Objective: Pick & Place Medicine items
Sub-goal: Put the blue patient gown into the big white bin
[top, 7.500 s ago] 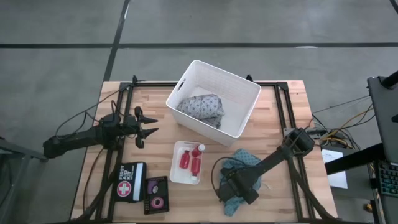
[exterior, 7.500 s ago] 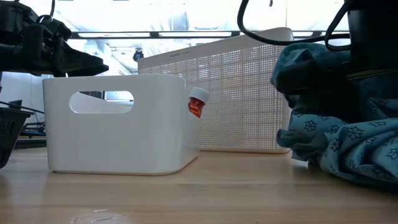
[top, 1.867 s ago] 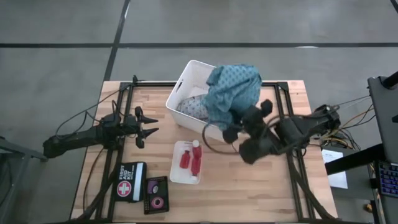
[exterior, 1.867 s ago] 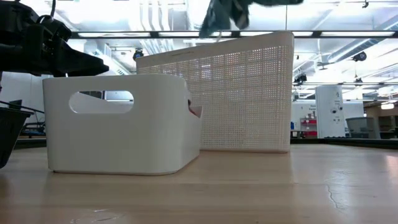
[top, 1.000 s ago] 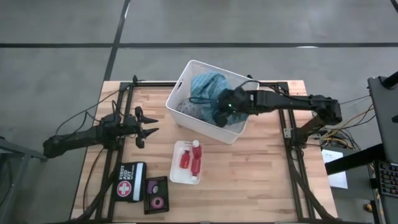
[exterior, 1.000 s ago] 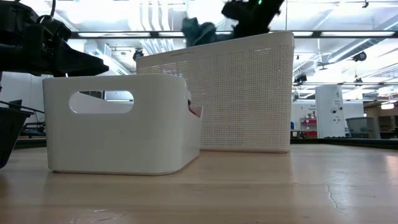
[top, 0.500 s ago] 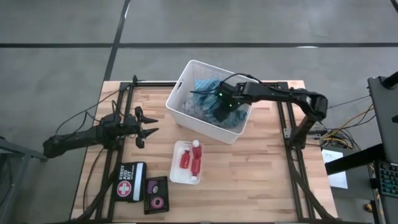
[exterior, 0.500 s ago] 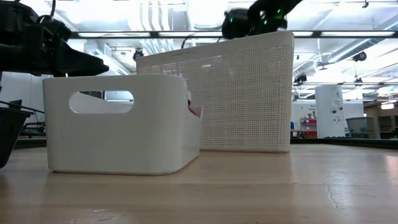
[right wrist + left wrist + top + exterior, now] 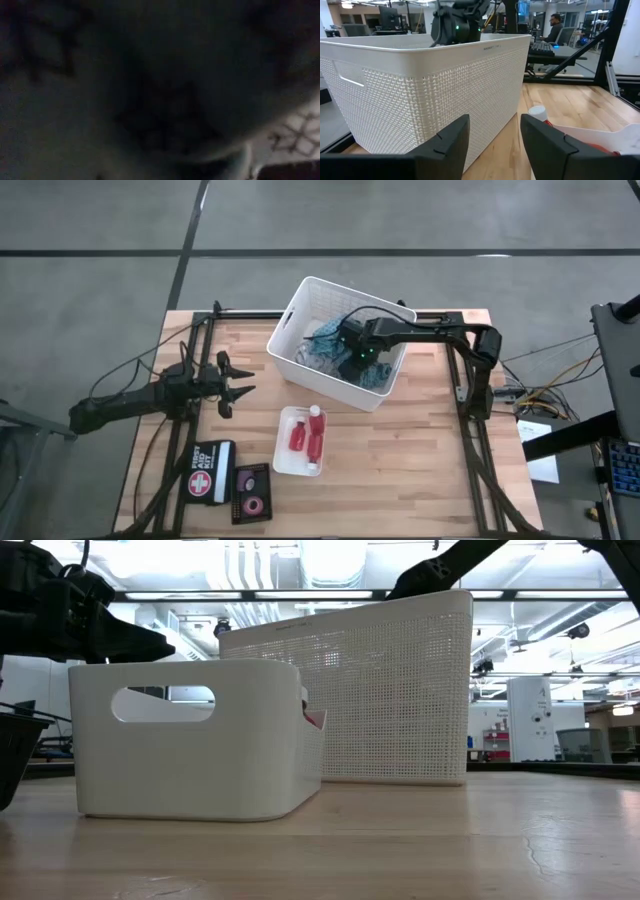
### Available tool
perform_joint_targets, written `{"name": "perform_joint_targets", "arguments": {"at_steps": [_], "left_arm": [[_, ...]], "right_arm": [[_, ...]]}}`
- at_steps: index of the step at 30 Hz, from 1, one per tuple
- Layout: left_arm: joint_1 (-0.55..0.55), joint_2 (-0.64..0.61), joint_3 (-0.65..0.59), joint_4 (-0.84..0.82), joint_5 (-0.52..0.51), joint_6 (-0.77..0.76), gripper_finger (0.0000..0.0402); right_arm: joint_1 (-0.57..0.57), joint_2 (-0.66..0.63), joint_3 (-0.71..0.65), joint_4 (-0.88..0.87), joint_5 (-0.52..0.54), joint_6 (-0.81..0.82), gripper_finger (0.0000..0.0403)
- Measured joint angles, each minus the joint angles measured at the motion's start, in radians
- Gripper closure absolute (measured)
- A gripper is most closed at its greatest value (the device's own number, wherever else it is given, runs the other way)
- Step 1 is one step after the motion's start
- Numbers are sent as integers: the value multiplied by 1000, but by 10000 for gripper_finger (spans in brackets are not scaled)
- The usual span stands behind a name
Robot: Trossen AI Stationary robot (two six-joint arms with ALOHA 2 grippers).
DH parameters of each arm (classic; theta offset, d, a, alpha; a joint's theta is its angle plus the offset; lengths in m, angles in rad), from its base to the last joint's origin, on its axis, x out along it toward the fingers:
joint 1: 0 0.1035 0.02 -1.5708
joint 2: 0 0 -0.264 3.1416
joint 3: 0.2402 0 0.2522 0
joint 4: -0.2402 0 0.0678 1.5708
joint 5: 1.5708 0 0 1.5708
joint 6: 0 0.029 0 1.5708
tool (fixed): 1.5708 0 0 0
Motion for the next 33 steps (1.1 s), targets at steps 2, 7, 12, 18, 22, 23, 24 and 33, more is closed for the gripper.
{"name": "perform_joint_targets", "arguments": {"at_steps": [2,7,12,18,22,23,24,33], "left_arm": [[0,0,0,0,0,0,217],[0,0,0,0,0,0,217],[0,0,0,0,0,0,217],[0,0,0,0,0,0,217],[0,0,0,0,0,0,217],[0,0,0,0,0,0,217],[0,0,0,0,0,0,217],[0,0,0,0,0,0,217]], "right_arm": [[1,15,1,1,0,0,339],[1,33,1,4,0,3,331],[4,18,-2,34,-3,2,305],[6,-3,-2,63,-8,2,259],[7,-4,-2,60,-7,2,214],[7,-4,-2,60,-7,0,202],[7,-4,-2,59,-7,-2,190],[7,-6,-2,57,-4,-9,93]]}}
